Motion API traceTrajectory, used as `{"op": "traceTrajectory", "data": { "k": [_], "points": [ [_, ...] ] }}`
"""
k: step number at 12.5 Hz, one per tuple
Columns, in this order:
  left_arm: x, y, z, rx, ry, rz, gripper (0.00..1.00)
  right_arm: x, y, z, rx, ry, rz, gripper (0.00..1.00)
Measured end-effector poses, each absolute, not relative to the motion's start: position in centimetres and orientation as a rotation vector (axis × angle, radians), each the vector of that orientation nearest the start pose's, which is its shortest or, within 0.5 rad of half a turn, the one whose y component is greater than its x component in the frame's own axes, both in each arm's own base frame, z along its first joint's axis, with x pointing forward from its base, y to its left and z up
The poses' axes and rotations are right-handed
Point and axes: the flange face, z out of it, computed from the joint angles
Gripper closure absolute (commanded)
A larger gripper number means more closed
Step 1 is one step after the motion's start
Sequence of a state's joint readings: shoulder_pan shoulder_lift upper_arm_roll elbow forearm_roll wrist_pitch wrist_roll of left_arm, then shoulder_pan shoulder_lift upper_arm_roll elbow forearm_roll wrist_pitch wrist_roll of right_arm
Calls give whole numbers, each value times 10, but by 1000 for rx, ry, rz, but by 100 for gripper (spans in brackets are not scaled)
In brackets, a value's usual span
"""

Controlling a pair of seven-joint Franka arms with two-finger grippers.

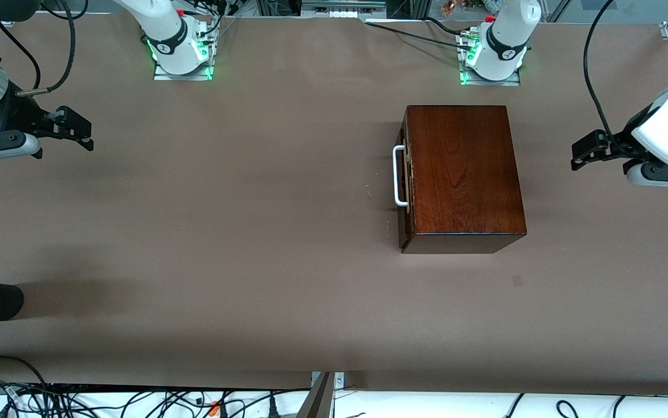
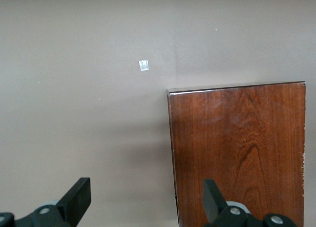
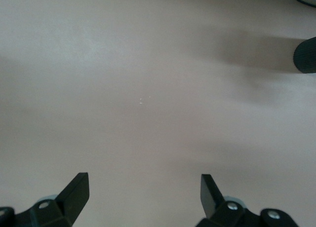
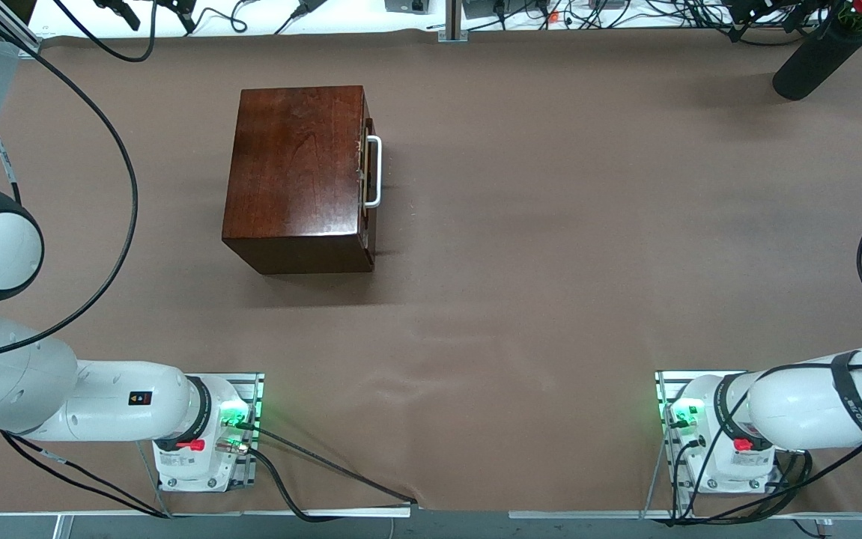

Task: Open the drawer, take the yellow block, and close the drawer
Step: 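Reach the left gripper to the white drawer handle and grasp it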

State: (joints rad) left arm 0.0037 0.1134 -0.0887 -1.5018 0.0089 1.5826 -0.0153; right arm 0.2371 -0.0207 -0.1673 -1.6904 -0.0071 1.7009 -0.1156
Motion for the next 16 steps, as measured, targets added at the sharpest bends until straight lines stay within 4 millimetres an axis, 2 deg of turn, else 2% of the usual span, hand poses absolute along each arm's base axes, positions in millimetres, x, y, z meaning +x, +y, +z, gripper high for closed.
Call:
{"op": "traceTrajectory", "data": {
  "k": [1,3,6,8,11,13,16],
  "points": [
    [587,-57,592,-3138,139,54,0,556,37,590,-3132,-292,-49,0],
    [585,-94,585,-3133,238,74,0,556,37,590,-3132,-292,-49,0],
    [578,-178,556,-3105,422,150,0,556,36,590,-3132,-290,-49,0],
    [564,-246,525,-3081,435,218,0,556,36,590,-3132,-289,-49,0],
    [531,-351,474,-3042,361,246,0,556,36,590,-3132,-288,-48,0],
    [512,-399,445,-2971,313,166,0,556,36,590,-3132,-288,-49,0],
    [486,-448,395,-2858,245,93,0,556,36,590,-3132,-288,-49,0]
  ]
}}
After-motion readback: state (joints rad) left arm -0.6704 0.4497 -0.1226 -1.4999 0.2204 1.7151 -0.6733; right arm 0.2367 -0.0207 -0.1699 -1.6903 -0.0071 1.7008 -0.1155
